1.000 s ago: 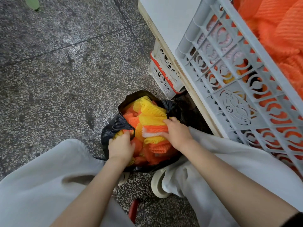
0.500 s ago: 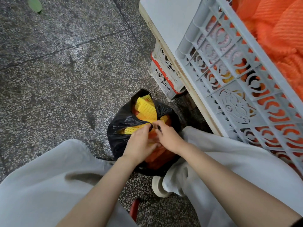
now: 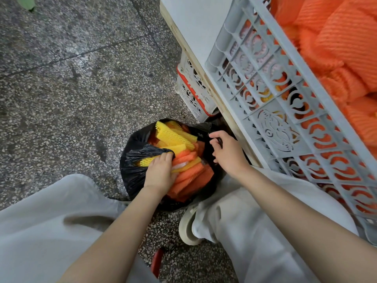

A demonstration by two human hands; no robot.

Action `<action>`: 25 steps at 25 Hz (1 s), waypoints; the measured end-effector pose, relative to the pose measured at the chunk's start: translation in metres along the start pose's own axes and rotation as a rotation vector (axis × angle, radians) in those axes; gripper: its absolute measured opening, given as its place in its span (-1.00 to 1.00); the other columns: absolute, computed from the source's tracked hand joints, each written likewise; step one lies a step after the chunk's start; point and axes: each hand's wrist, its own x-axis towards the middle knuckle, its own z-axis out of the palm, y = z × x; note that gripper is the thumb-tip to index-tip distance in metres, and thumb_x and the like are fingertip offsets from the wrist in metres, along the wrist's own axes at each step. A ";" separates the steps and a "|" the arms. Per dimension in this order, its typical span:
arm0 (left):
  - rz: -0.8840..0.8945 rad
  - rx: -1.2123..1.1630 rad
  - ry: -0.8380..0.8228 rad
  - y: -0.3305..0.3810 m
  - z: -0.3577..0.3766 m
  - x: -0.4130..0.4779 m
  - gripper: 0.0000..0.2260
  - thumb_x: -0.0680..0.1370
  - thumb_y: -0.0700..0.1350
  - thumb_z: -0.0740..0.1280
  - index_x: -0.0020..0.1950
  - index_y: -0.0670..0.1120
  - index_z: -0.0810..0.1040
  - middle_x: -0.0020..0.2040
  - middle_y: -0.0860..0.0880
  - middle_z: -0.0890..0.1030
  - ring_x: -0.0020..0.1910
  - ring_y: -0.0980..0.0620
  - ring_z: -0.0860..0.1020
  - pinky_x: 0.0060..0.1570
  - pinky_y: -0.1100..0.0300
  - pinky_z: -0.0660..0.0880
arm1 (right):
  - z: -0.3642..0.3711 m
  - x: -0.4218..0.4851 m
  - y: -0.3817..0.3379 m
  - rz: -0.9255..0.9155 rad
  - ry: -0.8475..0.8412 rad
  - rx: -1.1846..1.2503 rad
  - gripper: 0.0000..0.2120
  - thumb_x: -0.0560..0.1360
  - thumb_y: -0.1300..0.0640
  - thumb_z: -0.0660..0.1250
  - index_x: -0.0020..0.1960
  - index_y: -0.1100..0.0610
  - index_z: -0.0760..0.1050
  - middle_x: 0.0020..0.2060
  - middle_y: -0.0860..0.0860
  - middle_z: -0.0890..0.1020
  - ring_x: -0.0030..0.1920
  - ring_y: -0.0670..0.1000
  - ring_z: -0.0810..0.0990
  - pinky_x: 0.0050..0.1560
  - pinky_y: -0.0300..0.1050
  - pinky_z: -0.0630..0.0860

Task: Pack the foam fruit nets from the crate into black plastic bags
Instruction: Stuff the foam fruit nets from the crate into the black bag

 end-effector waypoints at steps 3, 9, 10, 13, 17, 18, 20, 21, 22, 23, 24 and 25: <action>0.021 -0.144 0.014 0.005 -0.010 -0.002 -0.40 0.48 0.04 0.38 0.43 -0.15 0.27 0.35 -0.08 0.37 0.36 -0.07 0.31 0.33 0.13 0.24 | -0.004 0.000 0.002 -0.025 -0.030 -0.229 -0.75 0.59 0.22 0.13 0.25 0.11 0.42 0.08 0.07 0.55 -0.36 -0.16 0.36 -0.36 -0.33 0.30; -0.080 -0.037 0.163 0.001 -0.035 -0.019 -0.57 0.54 0.00 0.31 0.35 -0.16 0.39 0.25 -0.12 0.42 0.26 -0.13 0.36 0.23 0.05 0.32 | -0.015 -0.020 -0.014 -0.129 -0.040 -0.417 -0.69 0.56 0.22 0.19 0.29 0.06 0.39 0.18 0.05 0.45 0.05 0.08 0.52 -0.03 -0.09 0.44; -0.098 0.037 0.166 0.001 -0.040 -0.022 -0.62 0.55 -0.01 0.28 0.32 -0.15 0.42 0.22 -0.12 0.43 0.23 -0.13 0.37 0.19 0.03 0.33 | -0.017 -0.023 -0.016 -0.134 -0.052 -0.422 -0.68 0.56 0.23 0.19 0.29 0.07 0.38 0.19 0.05 0.44 0.09 0.09 0.50 0.04 -0.08 0.43; -0.107 0.312 0.135 0.011 -0.062 -0.029 -0.69 0.56 0.01 0.20 0.21 -0.14 0.45 0.18 -0.12 0.45 0.21 -0.14 0.39 0.16 0.02 0.33 | -0.028 -0.034 -0.025 -0.166 -0.067 -0.412 -0.66 0.55 0.26 0.18 0.31 0.11 0.36 0.23 0.07 0.41 0.17 0.09 0.48 0.17 -0.09 0.39; 0.034 0.421 0.238 0.044 -0.097 -0.034 -0.78 0.43 -0.07 0.35 -0.01 -0.18 0.51 -0.02 -0.19 0.53 0.01 -0.23 0.50 -0.01 -0.06 0.44 | -0.061 -0.063 -0.048 -0.251 -0.020 -0.380 -0.68 0.57 0.19 0.16 0.32 0.08 0.36 0.25 0.02 0.40 0.18 0.07 0.49 0.16 0.01 0.44; 0.120 0.391 0.285 0.059 -0.105 -0.034 -0.82 0.37 -0.11 0.40 -0.11 -0.18 0.53 -0.14 -0.19 0.53 -0.12 -0.24 0.53 -0.14 -0.06 0.47 | -0.073 -0.072 -0.053 -0.289 0.022 -0.378 -0.70 0.57 0.18 0.16 0.30 0.08 0.37 0.24 0.00 0.41 0.16 0.06 0.50 0.13 0.03 0.45; 0.319 0.314 0.415 0.100 -0.125 -0.035 -0.86 0.35 -0.08 0.30 -0.21 -0.15 0.52 -0.26 -0.15 0.51 -0.25 -0.21 0.54 -0.29 -0.01 0.47 | -0.100 -0.092 -0.060 -0.388 0.158 -0.335 -0.74 0.55 0.21 0.19 0.23 0.11 0.42 0.16 0.01 0.46 0.08 0.02 0.52 0.10 0.00 0.43; 0.416 0.269 0.468 0.126 -0.137 -0.037 -0.83 0.37 -0.05 0.21 -0.20 -0.13 0.51 -0.26 -0.13 0.50 -0.25 -0.19 0.53 -0.29 0.01 0.46 | -0.117 -0.102 -0.061 -0.438 0.250 -0.305 -0.75 0.53 0.24 0.21 0.19 0.13 0.44 0.11 0.02 0.49 0.02 0.01 0.54 0.07 -0.06 0.42; 0.507 0.219 0.517 0.152 -0.148 -0.040 -0.79 0.38 -0.03 0.14 -0.18 -0.11 0.50 -0.24 -0.11 0.50 -0.22 -0.17 0.53 -0.27 0.03 0.45 | -0.135 -0.111 -0.060 -0.476 0.337 -0.282 -0.76 0.50 0.26 0.23 0.16 0.14 0.46 0.05 0.03 0.50 -0.02 0.02 0.54 0.03 -0.10 0.42; 0.586 0.166 0.559 0.178 -0.157 -0.042 -0.77 0.40 -0.02 0.12 -0.14 -0.10 0.50 -0.21 -0.09 0.49 -0.19 -0.16 0.52 -0.23 0.04 0.43 | -0.154 -0.118 -0.056 -0.498 0.415 -0.267 -0.75 0.48 0.27 0.24 0.14 0.14 0.47 0.01 0.03 0.51 -0.05 0.02 0.55 0.00 -0.12 0.42; 0.647 0.122 0.584 0.201 -0.163 -0.043 -0.77 0.41 -0.02 0.12 -0.11 -0.10 0.49 -0.18 -0.09 0.49 -0.16 -0.15 0.51 -0.19 0.03 0.42 | -0.175 -0.124 -0.049 -0.503 0.485 -0.267 -0.74 0.45 0.29 0.26 0.13 0.14 0.47 -0.02 0.03 0.51 -0.06 0.03 0.55 -0.02 -0.12 0.43; 0.694 0.098 0.594 0.222 -0.167 -0.043 -0.77 0.42 -0.03 0.12 -0.08 -0.11 0.49 -0.15 -0.09 0.49 -0.14 -0.15 0.50 -0.17 0.02 0.42 | -0.196 -0.126 -0.039 -0.491 0.548 -0.282 -0.72 0.43 0.31 0.28 0.13 0.16 0.46 -0.02 0.04 0.50 -0.05 0.04 0.54 0.00 -0.13 0.42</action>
